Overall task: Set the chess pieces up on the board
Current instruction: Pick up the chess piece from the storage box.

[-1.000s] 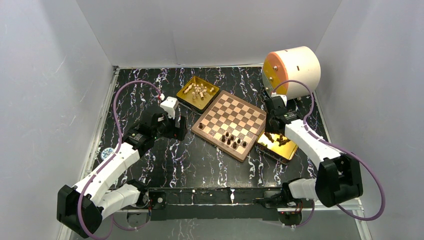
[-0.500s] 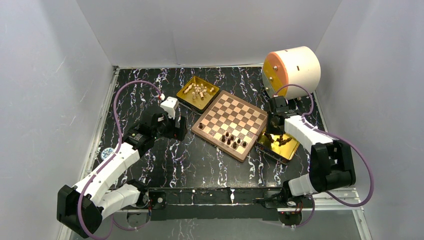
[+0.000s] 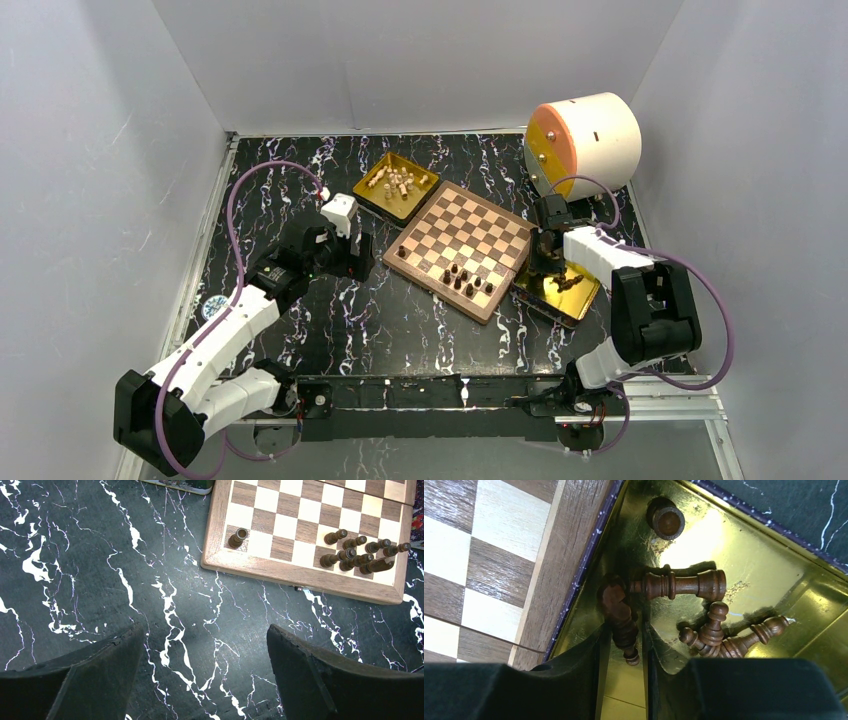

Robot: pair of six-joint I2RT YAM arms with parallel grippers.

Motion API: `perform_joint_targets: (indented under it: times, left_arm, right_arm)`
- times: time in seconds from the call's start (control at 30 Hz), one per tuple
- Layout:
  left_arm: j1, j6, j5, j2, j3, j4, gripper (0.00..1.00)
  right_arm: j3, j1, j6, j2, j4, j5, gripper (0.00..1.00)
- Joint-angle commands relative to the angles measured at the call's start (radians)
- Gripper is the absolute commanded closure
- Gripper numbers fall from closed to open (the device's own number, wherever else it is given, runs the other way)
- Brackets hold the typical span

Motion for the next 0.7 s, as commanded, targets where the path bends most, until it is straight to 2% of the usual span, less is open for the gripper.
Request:
perform_joint_targets:
  times: [0.0, 0.27, 0.67]
  left_arm:
    - [-0.005, 0.014, 0.000, -0.026, -0.010, 0.006, 0.11]
    - [-0.005, 0.015, -0.001, -0.029, -0.011, 0.003, 0.11]
    - [-0.005, -0.006, -0.007, -0.021, -0.008, 0.009, 0.11]
  right_arm:
    - [0.028, -0.004, -0.003, 0.015, 0.018, -0.008, 0.62]
    - [0.039, -0.005, 0.000, 0.014, 0.000, -0.004, 0.74]
    - [0.105, -0.005, 0.041, -0.099, -0.121, 0.051, 0.79]
